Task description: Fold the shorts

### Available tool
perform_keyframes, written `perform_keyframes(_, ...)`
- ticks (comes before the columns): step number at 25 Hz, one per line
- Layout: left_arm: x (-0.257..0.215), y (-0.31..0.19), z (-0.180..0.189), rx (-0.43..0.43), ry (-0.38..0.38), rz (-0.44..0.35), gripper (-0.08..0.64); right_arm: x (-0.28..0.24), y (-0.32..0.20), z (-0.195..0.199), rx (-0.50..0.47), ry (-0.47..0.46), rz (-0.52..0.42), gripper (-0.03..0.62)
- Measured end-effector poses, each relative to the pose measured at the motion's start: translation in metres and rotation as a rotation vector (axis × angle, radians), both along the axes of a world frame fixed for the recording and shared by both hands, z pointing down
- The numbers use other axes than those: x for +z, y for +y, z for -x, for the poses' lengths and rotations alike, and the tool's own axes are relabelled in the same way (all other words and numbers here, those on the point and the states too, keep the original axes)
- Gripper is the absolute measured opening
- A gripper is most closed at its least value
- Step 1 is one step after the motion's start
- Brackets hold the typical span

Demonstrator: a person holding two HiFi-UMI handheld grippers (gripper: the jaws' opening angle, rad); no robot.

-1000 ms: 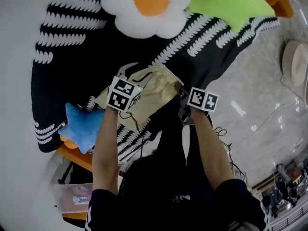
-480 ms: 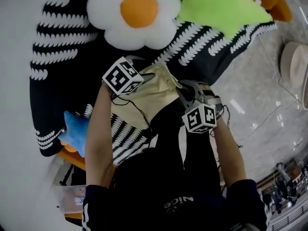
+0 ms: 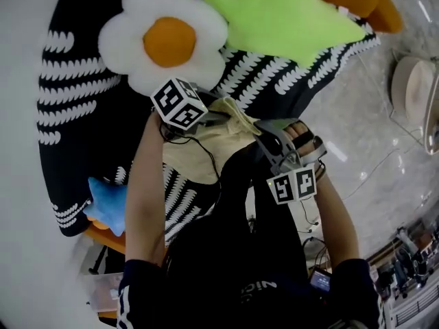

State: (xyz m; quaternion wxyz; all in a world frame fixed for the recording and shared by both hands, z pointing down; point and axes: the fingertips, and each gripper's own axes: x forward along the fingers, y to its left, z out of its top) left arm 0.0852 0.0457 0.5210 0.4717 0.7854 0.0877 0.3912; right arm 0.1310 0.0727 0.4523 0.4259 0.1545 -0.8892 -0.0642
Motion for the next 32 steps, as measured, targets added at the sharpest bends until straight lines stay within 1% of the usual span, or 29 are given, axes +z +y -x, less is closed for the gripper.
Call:
perform_keyframes(1,-0.002,-0.008,-0.003,-0.034,0.005,-0.003,0.102,-0.001,-0.008,-0.004,0.017,-0.003,0.007,0.067)
perform_keyframes(3,-0.012,-0.025,-0.011,-0.079,0.027,-0.061,0.039,-0.005,-0.023,-0.015,0.072,-0.021,0.036,0.067)
perform_keyframes(5,-0.026,-0.038,-0.017,-0.088,0.054,-0.141,0.028,-0.013,-0.037,-0.024,0.138,-0.047,0.050,0.069)
perform_keyframes(7,-0.039,-0.051,-0.017,-0.087,0.072,-0.202,0.028,-0.023,-0.052,-0.028,0.192,-0.067,0.035,0.069)
perform_keyframes(11,-0.055,-0.080,-0.014,-0.130,0.073,-0.315,0.028,-0.042,-0.080,-0.025,0.293,-0.119,0.030,0.071)
perform_keyframes(13,-0.063,-0.091,-0.014,-0.154,0.071,-0.389,0.029,-0.053,-0.086,-0.021,0.319,-0.149,0.031,0.071)
perform_keyframes(15,-0.073,-0.091,-0.009,-0.145,0.073,-0.466,0.034,-0.065,-0.079,-0.011,0.307,-0.174,0.026,0.071)
perform_keyframes(17,-0.082,-0.078,0.012,-0.111,0.075,-0.535,0.034,-0.073,-0.058,0.014,0.270,-0.190,0.019,0.071)
perform_keyframes(18,-0.084,-0.067,0.031,-0.096,0.073,-0.568,0.039,-0.075,-0.043,0.033,0.249,-0.192,0.016,0.071)
perform_keyframes(20,-0.084,-0.041,0.080,-0.082,0.052,-0.638,0.089,-0.073,-0.009,0.078,0.214,-0.189,0.017,0.071)
perform_keyframes(22,-0.081,-0.023,0.125,-0.104,0.012,-0.684,0.111,-0.069,0.018,0.112,0.188,-0.183,0.022,0.071)
perform_keyframes(23,-0.082,-0.017,0.141,-0.128,-0.012,-0.685,0.144,-0.067,0.026,0.121,0.172,-0.182,0.025,0.071)
perform_keyframes(25,-0.086,-0.010,0.167,-0.201,-0.072,-0.642,0.165,-0.065,0.036,0.129,0.136,-0.191,0.038,0.069)
perform_keyframes(27,-0.090,-0.007,0.187,-0.316,-0.124,-0.600,0.166,-0.062,0.047,0.132,0.088,-0.186,0.037,0.069)
perform_keyframes(28,-0.092,-0.007,0.199,-0.395,-0.143,-0.589,0.166,-0.057,0.055,0.135,0.057,-0.173,0.028,0.069)
perform_keyframes(29,-0.094,-0.006,0.211,-0.489,-0.156,-0.584,0.162,-0.049,0.064,0.139,0.021,-0.151,0.016,0.069)
perform_keyframes(30,-0.097,-0.003,0.226,-0.596,-0.165,-0.583,0.143,-0.039,0.074,0.143,-0.024,-0.121,0.002,0.069)
perform_keyframes(32,-0.108,0.015,0.258,-0.835,-0.189,-0.590,0.071,-0.013,0.101,0.152,-0.152,-0.051,-0.023,0.069)
